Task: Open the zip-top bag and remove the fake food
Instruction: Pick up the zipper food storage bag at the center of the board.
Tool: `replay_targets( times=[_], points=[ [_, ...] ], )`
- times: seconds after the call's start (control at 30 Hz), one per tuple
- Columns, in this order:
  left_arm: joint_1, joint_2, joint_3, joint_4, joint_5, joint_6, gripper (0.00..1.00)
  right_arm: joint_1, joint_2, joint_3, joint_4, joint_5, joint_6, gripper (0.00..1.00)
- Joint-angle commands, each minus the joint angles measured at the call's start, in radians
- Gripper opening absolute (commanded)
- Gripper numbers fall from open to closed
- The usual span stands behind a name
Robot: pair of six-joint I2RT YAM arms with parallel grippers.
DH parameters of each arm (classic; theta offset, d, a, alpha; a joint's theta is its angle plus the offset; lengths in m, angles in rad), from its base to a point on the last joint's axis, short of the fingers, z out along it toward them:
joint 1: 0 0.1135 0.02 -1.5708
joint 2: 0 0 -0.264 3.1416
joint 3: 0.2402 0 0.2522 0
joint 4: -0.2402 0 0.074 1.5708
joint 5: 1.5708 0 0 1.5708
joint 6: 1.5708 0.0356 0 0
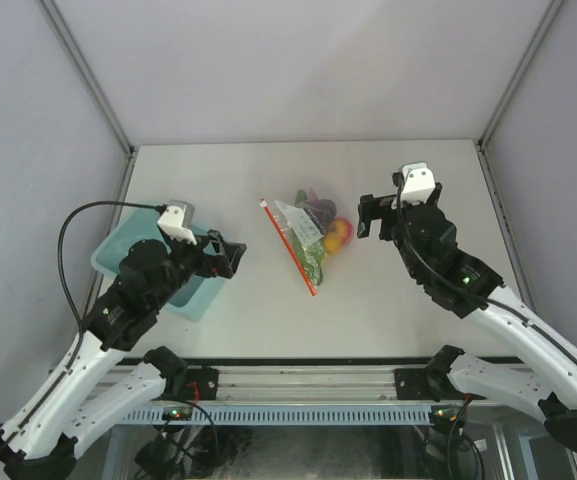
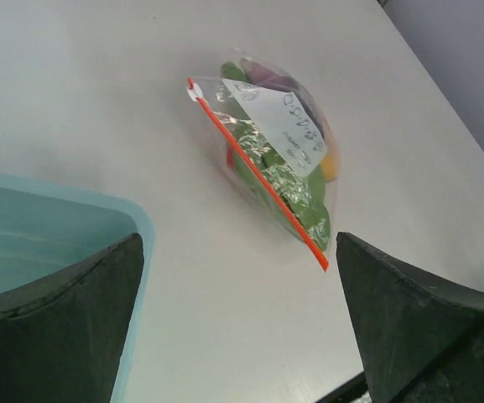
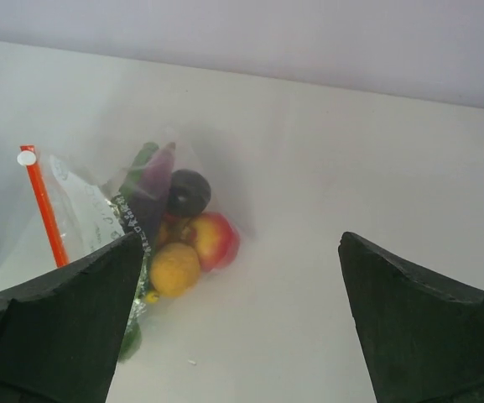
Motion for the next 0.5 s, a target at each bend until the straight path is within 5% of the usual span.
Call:
replay_targets(
  times=[0.0, 0.17, 0.47],
  points=[
    [-0.116, 0.023, 0.149, -0.060, -0.143, 0.008, 1.00, -0.010, -0.028, 0.114, -0.106, -0.020, 0.060, 0.99],
    [-0.210, 0.122, 0.318, -0.147, -0.168, 0.016, 1.00, -0.018, -0.031, 0.210, -0.193, -0.014, 0.081, 0.99],
    [-0.110, 0.248, 0.419, -0.003, 0.033, -0.002, 1.00, -0.044, -0.029, 0.304, -0.246, -0.208, -0.013, 0.99]
  ],
)
